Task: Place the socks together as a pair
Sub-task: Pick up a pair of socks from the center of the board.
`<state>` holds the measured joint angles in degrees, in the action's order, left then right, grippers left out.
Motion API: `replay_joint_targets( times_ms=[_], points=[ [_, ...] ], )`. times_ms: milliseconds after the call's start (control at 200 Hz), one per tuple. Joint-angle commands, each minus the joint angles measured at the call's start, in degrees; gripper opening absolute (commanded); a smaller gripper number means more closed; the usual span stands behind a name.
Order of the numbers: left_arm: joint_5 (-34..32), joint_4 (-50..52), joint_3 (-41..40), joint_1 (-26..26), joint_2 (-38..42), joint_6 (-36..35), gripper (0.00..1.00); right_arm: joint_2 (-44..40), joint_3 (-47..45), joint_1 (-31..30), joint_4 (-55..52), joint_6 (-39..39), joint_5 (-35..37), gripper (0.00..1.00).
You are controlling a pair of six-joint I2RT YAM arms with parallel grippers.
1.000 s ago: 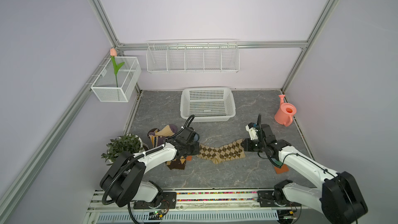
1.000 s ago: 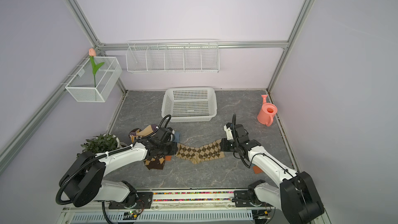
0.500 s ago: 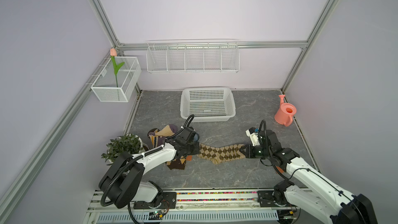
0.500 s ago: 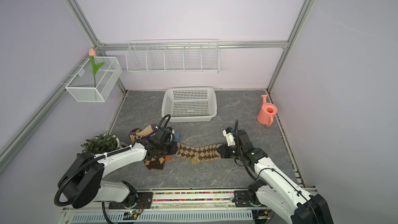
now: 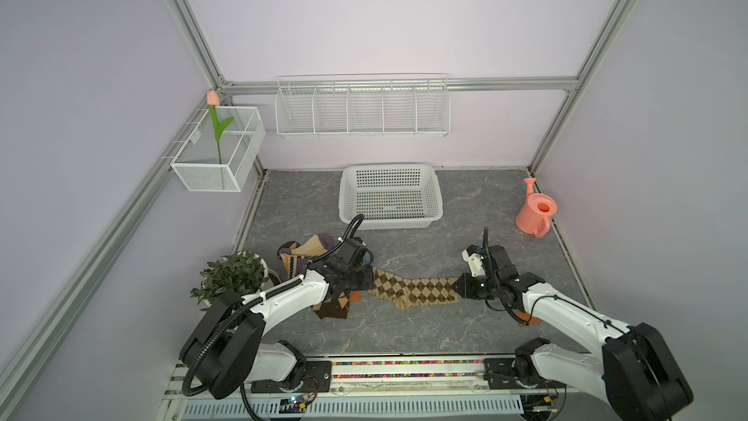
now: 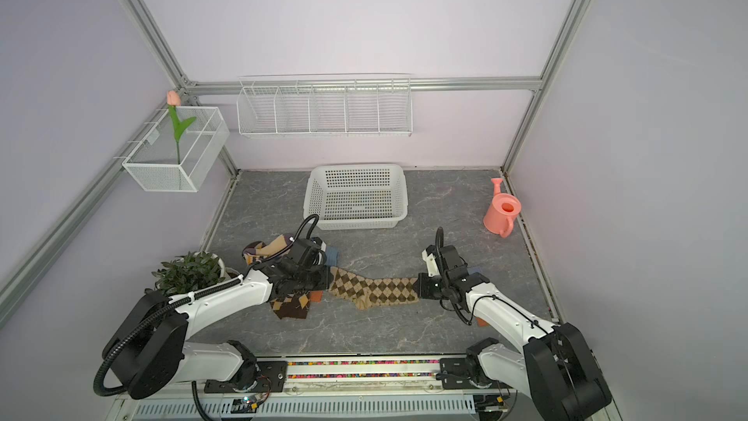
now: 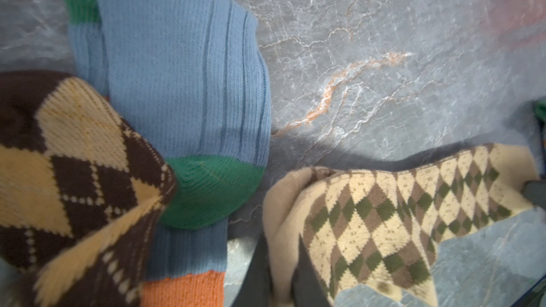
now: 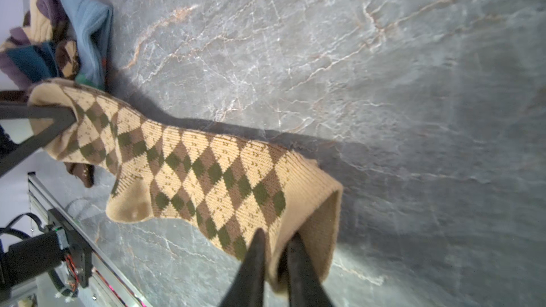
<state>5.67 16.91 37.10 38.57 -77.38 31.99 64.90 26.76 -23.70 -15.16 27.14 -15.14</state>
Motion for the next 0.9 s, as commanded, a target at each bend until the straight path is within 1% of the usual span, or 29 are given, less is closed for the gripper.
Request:
replay_joint_targets(
  times_ms=[0, 40, 100, 170, 225, 300, 370, 475, 515, 635, 740, 835, 895],
  points=[
    [-1.2, 1.1, -0.1, -0.2, 0.3, -0.9, 0.17, -4.2, 0.4, -0.1, -3.9, -1.5, 3.1, 0.36],
    [-1.2, 1.0, 0.1, -0.2, 0.1, -0.8, 0.17, -6.4, 1.7, -0.6, -6.9, -2.2, 5.0, 0.4],
    [-1.3, 0.9, 0.2, -0.2, -0.1, -0.7, 0.18, -10.0, 4.5, -1.8, -11.3, -3.0, 8.3, 0.42],
    [-1.2, 0.4, 0.1, -0.2, -0.2, -0.5, 0.18, -13.2, 7.7, -4.7, -14.7, -3.8, 11.6, 0.43],
    [-1.2, 0.1, 0.1, -0.2, -0.3, -0.3, 0.18, -13.8, 10.3, -7.9, -15.7, -4.5, 12.5, 0.44],
    [-1.2, -0.2, 0.0, -0.2, -0.3, -0.1, 0.18, -10.9, 13.2, -12.6, -15.6, -5.7, 11.2, 0.45],
    [-0.9, -0.6, 0.1, -0.2, -0.4, 0.0, 0.18, -6.2, 15.3, -17.8, -15.6, -7.4, 9.6, 0.45],
    [-0.8, -1.2, -0.3, -0.2, 0.2, 0.2, 0.18, -1.1, 15.6, -25.5, -12.3, -10.0, 11.9, 0.45],
    [-0.8, -1.4, -0.6, -0.2, 0.5, 0.1, 0.18, 0.5, 15.4, -27.2, -10.8, -10.4, 12.3, 0.45],
    [-0.5, -2.1, -1.1, -0.2, 0.9, 0.2, 0.18, 5.5, 16.2, -30.6, -6.8, -10.7, 13.1, 0.45],
    [0.5, -3.2, -1.4, -0.4, 1.6, 0.6, 0.12, 9.8, 17.7, -32.6, -4.7, -11.1, 14.1, 0.45],
    [0.9, -3.8, -1.1, -0.5, 2.5, 0.9, 0.06, 11.2, 17.3, -32.2, -3.4, -11.2, 15.6, 0.45],
    [0.7, -3.7, -0.7, -0.5, 3.4, 0.5, 0.03, 10.2, 15.6, -29.5, -2.8, -10.0, 15.4, 0.44]
  ],
)
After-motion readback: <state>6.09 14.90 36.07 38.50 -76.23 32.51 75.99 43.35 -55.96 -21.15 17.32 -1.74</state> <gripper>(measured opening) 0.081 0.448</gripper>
